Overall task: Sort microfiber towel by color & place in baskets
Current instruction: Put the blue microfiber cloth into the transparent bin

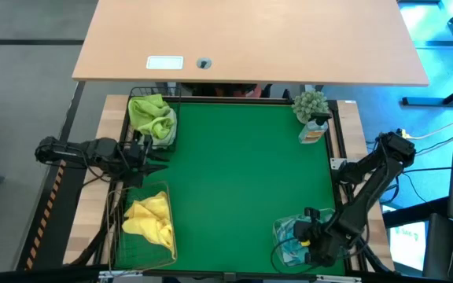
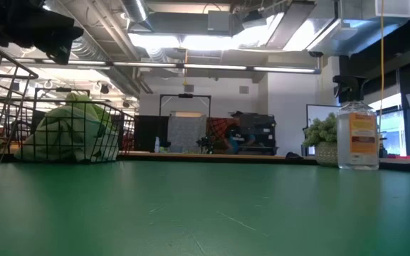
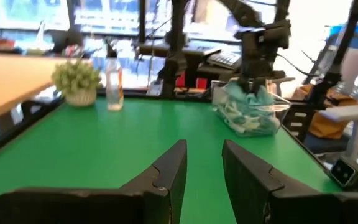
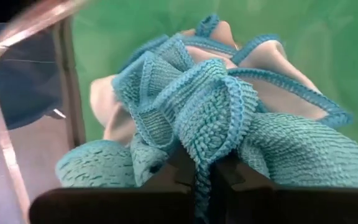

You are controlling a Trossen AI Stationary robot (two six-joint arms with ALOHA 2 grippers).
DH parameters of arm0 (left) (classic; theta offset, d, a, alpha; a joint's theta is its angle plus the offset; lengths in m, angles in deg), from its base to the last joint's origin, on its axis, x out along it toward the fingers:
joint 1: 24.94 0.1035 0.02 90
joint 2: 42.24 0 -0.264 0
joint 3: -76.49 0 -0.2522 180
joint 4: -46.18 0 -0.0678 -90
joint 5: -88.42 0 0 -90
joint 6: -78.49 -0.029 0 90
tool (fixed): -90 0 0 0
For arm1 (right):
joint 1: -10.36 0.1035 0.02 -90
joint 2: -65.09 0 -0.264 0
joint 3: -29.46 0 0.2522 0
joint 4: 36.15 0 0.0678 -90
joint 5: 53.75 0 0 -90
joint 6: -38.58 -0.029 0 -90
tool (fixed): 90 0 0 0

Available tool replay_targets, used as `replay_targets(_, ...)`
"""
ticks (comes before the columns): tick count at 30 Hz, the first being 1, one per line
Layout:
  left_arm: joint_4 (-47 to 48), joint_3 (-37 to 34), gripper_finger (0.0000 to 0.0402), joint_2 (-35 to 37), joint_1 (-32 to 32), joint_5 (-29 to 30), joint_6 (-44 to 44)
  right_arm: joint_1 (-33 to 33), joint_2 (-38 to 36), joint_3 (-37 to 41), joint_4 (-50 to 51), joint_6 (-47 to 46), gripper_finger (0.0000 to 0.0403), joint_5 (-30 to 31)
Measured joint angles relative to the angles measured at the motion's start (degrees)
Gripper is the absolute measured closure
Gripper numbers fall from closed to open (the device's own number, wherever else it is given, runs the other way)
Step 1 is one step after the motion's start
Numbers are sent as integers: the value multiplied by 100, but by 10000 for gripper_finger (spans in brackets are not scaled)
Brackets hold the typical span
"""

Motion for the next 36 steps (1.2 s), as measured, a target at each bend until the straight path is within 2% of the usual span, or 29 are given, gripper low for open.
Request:
replay_targets(11, -663, -855, 303, 724, 0, -158, -556, -296, -3, 292, -96, 47, 391, -98)
replay_targets(17, -1104, -1298, 303, 726, -2, -171, -563, -326, -2, 294, -118, 53, 391, -112)
replay_targets(22, -1304, -1298, 303, 726, -2, -224, -974, -326, 1, 296, -120, 62, 388, -123)
replay_targets(26, -1410, -1298, 303, 726, 10, -201, -1380, -326, 1, 298, -115, 62, 358, -125)
replay_targets(33, -1297, -1297, 303, 726, 93, -63, -1463, -326, 3, 298, -111, 83, 282, -158)
replay_targets(36, -1244, -1296, 303, 726, 212, 25, -1456, -351, -14, 298, -102, 511, 266, -367)
